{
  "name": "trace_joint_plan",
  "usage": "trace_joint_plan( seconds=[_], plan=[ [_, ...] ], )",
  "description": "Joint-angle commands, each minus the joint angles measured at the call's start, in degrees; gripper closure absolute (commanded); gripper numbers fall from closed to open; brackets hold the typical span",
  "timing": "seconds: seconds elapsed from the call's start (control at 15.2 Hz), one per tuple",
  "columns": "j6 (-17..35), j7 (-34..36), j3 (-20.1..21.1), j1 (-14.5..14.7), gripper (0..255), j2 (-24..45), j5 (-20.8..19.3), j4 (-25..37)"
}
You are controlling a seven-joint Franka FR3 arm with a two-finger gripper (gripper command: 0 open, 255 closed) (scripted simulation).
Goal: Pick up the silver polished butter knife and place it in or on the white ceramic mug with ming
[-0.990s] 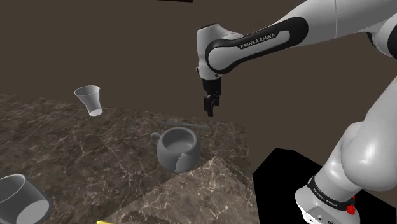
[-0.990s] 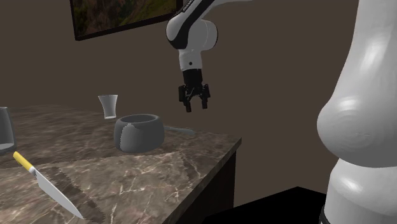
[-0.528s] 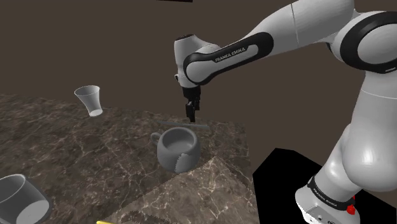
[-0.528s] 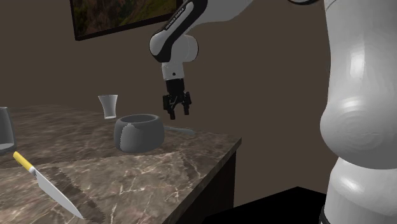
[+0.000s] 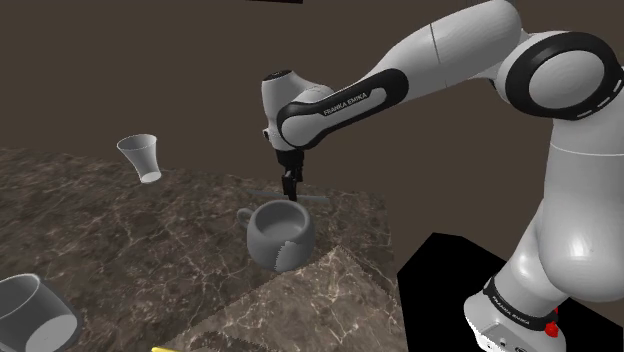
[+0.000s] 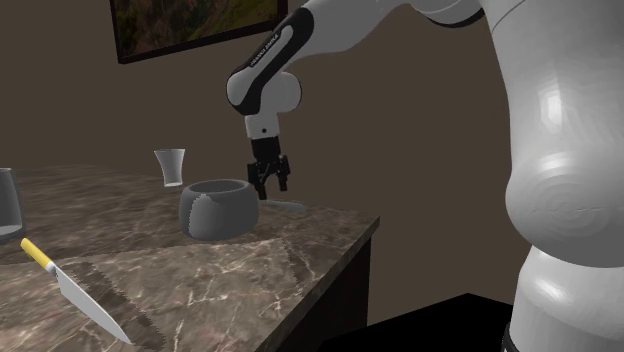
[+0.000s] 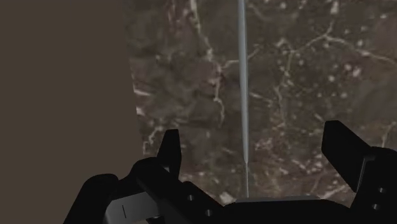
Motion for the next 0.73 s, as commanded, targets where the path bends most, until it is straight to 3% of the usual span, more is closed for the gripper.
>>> trace_joint_plan(
  seconds=[0.0, 0.53, 0.59, 0.66],
  plan=[
    [1.48, 0.14, -0.08, -0.02, 0, 0.52, -0.2, -0.94],
    [1.87, 0.17, -0.11, -0.03, 0, 0.65, -0.25, -1.2],
    [1.87, 0.17, -0.11, -0.03, 255, 0.65, -0.25, -1.2],
    [1.87, 0.17, -0.11, -0.03, 255, 0.65, -0.25, -1.2]
  ],
)
